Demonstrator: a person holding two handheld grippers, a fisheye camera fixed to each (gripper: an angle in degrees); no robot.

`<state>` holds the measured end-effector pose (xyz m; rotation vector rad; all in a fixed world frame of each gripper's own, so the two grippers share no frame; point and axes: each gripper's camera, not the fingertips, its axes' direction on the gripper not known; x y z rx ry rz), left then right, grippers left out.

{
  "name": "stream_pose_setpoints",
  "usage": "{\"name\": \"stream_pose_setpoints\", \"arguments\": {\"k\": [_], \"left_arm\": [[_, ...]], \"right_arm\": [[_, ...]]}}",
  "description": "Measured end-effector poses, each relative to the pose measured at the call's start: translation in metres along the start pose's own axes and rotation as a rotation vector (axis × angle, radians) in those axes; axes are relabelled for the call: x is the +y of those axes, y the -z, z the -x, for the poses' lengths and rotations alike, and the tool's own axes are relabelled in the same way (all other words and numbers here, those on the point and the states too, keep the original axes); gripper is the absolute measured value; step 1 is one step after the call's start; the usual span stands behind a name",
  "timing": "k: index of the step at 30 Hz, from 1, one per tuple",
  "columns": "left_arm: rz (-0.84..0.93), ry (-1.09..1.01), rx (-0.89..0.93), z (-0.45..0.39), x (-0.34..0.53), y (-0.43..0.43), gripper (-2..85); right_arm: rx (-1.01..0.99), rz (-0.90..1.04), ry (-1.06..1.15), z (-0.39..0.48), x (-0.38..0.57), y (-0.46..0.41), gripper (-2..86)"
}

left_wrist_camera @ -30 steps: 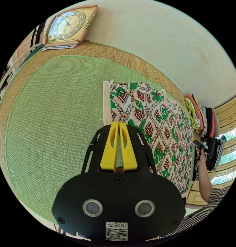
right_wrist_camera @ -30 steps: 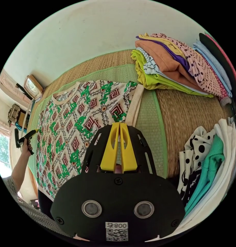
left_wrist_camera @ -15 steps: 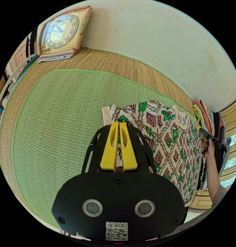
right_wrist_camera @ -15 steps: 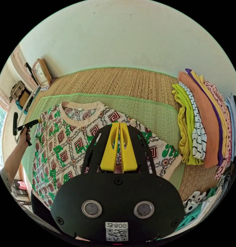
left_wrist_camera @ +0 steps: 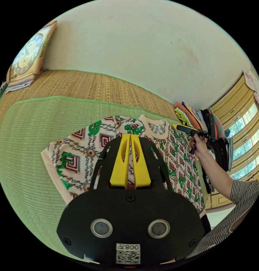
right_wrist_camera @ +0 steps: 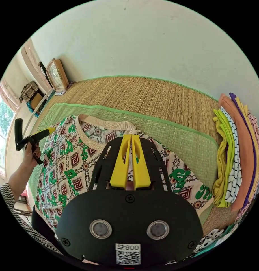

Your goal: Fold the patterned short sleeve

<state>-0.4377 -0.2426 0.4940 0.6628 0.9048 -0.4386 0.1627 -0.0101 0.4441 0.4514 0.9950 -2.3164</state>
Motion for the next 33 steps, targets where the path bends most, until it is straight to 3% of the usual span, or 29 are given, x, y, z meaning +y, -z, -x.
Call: {"name": "stream_pose_setpoints", "arguments": {"k": [5,12,15,20,27,31,33], "left_arm": [[0.126,-0.027,-0.106,-0.015,-0.032,-0.066,0.0],[-0.011,0.051,-0.016,-0.007,-0.028,-0.084,0.1],[0.077,0.090,-0.037,-0.001,-0.030,-0.112,0.1],[0.029,0.041,-0.056,-0.019,-0.028,-0.128,0.1],[0.052,-0.020,0.024,-0.044,0.023,-0.150,0.2],[0.131,-0.019,-0.073,-0.053,0.049,-0.175,0.2],[0.134,0.022,-0.039,-0.053,0.058,-0.189,0.2]], "right_arm": [[-0.002,0.035,-0.060,-0.014,-0.007,-0.022,0.0],[-0.057,-0.077,-0.127,-0.034,0.020,-0.003,0.0],[-0.056,-0.008,-0.143,-0.042,0.024,-0.013,0.0],[-0.098,-0.062,-0.162,-0.049,0.037,0.003,0.0],[-0.077,-0.094,-0.163,-0.055,0.130,0.058,0.1],[-0.038,0.017,-0.200,-0.057,0.177,0.049,0.2],[-0.050,-0.006,-0.223,-0.059,0.187,0.050,0.2]]}}
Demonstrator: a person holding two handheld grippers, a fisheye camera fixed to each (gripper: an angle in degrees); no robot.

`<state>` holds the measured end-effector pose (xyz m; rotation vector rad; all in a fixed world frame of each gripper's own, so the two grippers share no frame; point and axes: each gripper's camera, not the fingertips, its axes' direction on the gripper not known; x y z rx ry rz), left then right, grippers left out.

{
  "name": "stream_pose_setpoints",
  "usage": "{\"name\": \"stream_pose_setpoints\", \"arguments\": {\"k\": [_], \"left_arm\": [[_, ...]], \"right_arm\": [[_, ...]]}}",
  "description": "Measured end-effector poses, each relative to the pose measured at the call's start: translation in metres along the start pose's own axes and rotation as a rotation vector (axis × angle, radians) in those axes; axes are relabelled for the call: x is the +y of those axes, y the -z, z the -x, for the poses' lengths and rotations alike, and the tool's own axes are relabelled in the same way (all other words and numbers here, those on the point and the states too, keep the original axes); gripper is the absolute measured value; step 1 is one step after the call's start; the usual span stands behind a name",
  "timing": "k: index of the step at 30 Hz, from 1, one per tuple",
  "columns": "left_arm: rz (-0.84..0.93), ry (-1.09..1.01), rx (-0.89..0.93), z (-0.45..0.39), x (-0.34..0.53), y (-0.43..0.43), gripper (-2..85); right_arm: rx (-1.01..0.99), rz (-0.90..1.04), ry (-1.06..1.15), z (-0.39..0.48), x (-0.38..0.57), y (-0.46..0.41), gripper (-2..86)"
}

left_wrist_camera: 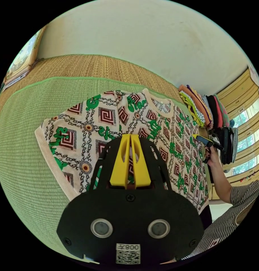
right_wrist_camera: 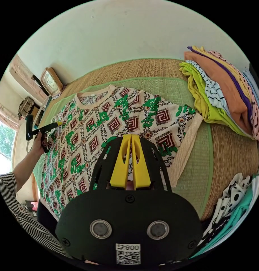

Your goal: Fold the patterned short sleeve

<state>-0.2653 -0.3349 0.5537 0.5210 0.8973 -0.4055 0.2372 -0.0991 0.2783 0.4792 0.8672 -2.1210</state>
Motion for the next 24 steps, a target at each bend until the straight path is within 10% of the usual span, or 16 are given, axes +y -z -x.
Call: {"name": "stream_pose_setpoints", "arguments": {"k": [24], "left_arm": [[0.211,-0.611,0.318,-0.319,0.021,-0.268,8.7]], "right_arm": [[0.114,-0.238,-0.158,-0.049,0.136,0.075,7.9]]}}
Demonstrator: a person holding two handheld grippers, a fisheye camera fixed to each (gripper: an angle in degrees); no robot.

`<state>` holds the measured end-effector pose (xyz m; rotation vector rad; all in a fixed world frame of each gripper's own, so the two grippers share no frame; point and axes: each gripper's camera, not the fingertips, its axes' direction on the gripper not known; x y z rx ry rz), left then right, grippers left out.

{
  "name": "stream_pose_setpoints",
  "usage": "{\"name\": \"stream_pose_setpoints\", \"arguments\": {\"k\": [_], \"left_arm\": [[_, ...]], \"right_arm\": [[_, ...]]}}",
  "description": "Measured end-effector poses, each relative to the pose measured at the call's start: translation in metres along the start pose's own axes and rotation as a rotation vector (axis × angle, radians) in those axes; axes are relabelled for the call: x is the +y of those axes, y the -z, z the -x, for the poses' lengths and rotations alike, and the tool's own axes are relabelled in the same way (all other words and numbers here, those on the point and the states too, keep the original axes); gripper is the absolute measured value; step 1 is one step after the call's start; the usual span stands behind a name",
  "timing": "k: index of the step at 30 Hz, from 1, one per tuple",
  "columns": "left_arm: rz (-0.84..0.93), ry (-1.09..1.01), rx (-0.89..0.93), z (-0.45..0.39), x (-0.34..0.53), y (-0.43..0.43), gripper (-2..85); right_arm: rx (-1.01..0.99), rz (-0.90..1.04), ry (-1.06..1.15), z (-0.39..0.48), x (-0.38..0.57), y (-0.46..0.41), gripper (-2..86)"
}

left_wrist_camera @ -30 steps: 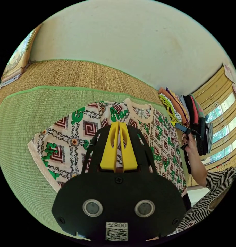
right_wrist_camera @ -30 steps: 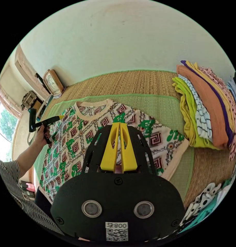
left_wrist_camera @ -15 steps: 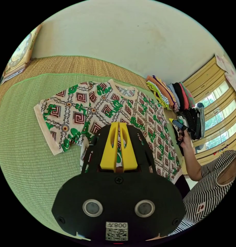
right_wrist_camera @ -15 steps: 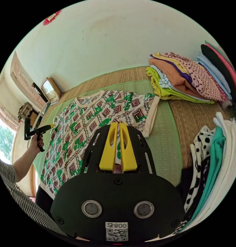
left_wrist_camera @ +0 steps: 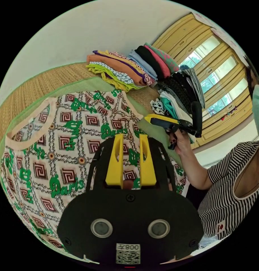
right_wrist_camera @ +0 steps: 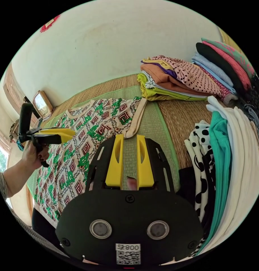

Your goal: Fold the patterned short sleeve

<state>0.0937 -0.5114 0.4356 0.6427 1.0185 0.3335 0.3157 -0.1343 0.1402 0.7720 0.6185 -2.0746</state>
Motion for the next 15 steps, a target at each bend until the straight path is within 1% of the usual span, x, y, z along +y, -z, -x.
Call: {"name": "stream_pose_setpoints", "arguments": {"k": [2,4,9,15], "left_arm": [[0.019,-0.038,-0.006,-0.008,-0.030,-0.033,8.9],[0.037,-0.074,-0.013,-0.015,-0.057,-0.065,9.1],[0.105,-0.150,-0.121,-0.033,-0.120,-0.147,9.7],[0.173,-0.174,-0.241,-0.044,-0.169,-0.220,9.7]], "right_arm": [[-0.012,-0.011,-0.006,-0.006,-0.002,0.000,7.6],[-0.030,0.025,-0.018,-0.015,-0.002,-0.006,7.3],[-0.085,0.064,-0.028,-0.026,-0.001,-0.009,6.2],[-0.068,0.114,-0.008,-0.026,-0.002,-0.014,3.9]]}}
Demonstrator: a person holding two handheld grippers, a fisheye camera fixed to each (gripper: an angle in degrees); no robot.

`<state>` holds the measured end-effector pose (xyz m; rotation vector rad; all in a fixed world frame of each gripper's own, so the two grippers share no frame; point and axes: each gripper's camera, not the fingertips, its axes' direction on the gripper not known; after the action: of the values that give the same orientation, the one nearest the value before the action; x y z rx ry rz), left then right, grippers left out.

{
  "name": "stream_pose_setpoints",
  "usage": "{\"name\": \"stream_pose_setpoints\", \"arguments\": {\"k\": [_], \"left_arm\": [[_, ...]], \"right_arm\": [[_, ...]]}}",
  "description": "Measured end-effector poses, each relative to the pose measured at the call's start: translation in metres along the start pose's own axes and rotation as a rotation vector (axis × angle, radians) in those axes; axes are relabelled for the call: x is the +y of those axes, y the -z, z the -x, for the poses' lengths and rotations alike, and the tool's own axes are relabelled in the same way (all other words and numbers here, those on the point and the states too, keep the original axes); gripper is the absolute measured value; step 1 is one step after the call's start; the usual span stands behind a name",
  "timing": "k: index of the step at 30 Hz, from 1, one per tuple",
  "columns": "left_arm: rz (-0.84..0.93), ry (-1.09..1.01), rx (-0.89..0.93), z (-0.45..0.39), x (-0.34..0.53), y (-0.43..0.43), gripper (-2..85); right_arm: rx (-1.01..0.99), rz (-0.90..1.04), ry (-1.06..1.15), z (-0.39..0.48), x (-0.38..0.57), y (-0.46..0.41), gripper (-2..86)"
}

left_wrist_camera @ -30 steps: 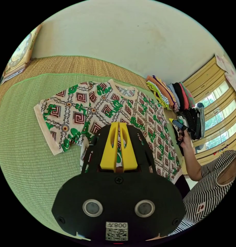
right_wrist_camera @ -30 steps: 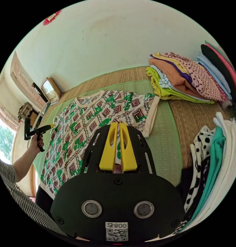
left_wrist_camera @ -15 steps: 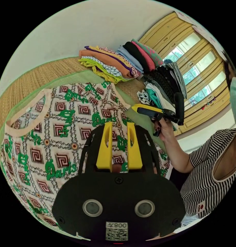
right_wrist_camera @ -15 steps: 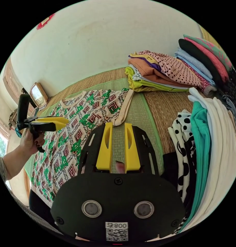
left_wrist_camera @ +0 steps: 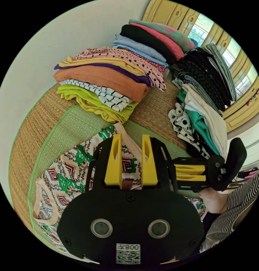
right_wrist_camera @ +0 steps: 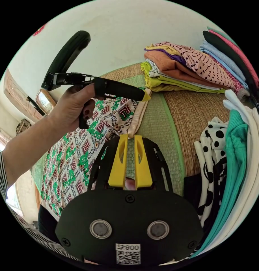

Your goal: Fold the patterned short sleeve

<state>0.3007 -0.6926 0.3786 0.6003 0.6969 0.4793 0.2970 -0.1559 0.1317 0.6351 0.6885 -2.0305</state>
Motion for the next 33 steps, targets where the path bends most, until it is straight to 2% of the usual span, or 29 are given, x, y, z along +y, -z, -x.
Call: {"name": "stream_pose_setpoints", "arguments": {"k": [4,10,14,17,22,31,33], "left_arm": [[0.063,0.004,-0.045,-0.007,-0.025,-0.037,8.5],[0.058,0.053,-0.104,-0.009,-0.047,-0.070,3.4],[0.012,0.082,-0.051,-0.007,-0.056,-0.080,4.1],[0.043,0.045,-0.033,-0.014,-0.067,-0.095,6.3],[0.088,0.020,-0.163,-0.021,-0.081,-0.115,3.7],[0.049,0.057,-0.059,-0.001,-0.086,-0.118,4.8],[0.070,0.029,-0.106,-0.001,-0.089,-0.119,3.9]], "right_arm": [[-0.032,0.008,-0.009,-0.008,0.000,0.000,2.6],[-0.053,0.008,-0.019,-0.015,0.001,0.001,1.7],[-0.058,0.010,-0.016,-0.018,0.002,0.002,1.5],[-0.065,0.010,-0.018,-0.021,0.003,0.003,1.4],[-0.072,0.013,-0.016,-0.025,0.004,0.003,1.4],[-0.078,0.012,-0.018,-0.029,0.006,0.003,1.5],[-0.083,0.013,-0.018,-0.030,0.007,0.002,1.5]]}}
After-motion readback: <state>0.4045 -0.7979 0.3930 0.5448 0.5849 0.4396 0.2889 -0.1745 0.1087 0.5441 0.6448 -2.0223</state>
